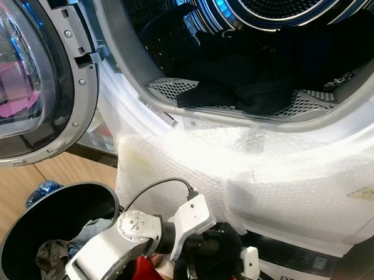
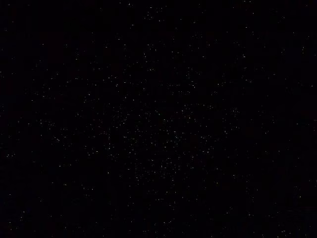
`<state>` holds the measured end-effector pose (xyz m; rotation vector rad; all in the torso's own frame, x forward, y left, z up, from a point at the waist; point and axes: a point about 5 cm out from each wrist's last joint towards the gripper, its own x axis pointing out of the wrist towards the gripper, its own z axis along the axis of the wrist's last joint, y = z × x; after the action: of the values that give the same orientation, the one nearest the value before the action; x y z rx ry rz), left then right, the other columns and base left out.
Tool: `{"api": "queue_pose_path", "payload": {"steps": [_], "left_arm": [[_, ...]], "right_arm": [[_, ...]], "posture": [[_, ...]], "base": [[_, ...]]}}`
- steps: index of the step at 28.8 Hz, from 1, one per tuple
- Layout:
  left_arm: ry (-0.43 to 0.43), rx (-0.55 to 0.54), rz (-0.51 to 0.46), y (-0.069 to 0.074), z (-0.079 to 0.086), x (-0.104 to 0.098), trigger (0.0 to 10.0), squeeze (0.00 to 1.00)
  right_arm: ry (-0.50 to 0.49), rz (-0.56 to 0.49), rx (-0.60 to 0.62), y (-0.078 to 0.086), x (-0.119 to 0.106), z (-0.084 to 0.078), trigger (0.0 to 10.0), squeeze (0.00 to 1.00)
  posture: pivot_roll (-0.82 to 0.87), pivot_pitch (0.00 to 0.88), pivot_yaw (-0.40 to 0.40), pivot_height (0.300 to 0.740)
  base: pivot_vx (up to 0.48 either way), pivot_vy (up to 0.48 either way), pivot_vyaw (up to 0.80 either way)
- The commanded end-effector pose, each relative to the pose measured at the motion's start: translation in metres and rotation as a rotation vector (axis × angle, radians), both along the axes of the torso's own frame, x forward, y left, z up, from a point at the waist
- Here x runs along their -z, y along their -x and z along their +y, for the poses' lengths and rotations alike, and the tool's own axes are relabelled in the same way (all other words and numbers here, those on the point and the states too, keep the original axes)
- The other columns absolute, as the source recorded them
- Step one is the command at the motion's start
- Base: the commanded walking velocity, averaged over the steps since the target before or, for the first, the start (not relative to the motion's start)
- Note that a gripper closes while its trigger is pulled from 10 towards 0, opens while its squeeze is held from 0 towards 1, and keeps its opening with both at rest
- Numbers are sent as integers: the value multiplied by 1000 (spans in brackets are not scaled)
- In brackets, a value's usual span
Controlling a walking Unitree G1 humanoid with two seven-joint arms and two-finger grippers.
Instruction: Clothes washing
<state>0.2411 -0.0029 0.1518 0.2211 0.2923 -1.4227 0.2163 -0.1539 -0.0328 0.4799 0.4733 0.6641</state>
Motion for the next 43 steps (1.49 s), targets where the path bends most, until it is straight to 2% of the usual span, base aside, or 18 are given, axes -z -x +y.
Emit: {"api": "queue_pose_path", "payload": {"steps": [1,6,7,8,9,10,20,24,28,39,43], "left_arm": [[116,102,-61,13,-17,-28,10000,0],[161,111,-27,16,-26,-35,10000,0],[167,115,-18,16,-27,-37,10000,0],[167,115,-16,16,-28,-37,10000,0],[167,115,-12,16,-28,-37,10000,0],[166,111,-11,15,-29,-37,10000,0],[159,48,15,8,-28,-39,10000,0],[135,-8,41,4,-26,-34,10000,0],[127,-23,41,2,-26,-33,10000,0],[124,-33,47,1,-26,-34,10000,0],[119,-78,64,1,-19,-27,10000,0]], "right_arm": [[-20,32,-28,4,3,8,10000,0],[-75,-3,-28,-1,-3,5,10000,0],[-102,-18,-30,-3,-6,6,8235,0],[-116,-25,-25,-5,-8,6,4706,0],[-135,-33,-16,-7,-10,6,2824,0],[-141,-34,-9,-8,-10,5,0,0],[-183,-47,0,-9,-14,2,0,0],[-238,-70,-41,-5,-20,-1,0,0],[-265,-58,-99,3,-19,-2,0,0],[-279,-52,-116,7,-21,-2,0,0],[-282,-33,-153,21,-17,-12,0,0]], "posture": [[-15,0,109,740],[-21,0,116,740],[-21,0,116,740],[-22,0,117,740],[-22,0,117,740],[-21,0,118,740],[-9,0,118,740],[-10,0,119,740],[-12,0,121,740],[-12,0,121,740],[-26,0,117,740]], "base": [[0,0,0],[0,0,0],[0,0,0],[0,0,0],[0,0,0],[0,0,0],[0,0,0],[0,0,0],[0,0,0],[0,0,0],[0,0,0]]}}
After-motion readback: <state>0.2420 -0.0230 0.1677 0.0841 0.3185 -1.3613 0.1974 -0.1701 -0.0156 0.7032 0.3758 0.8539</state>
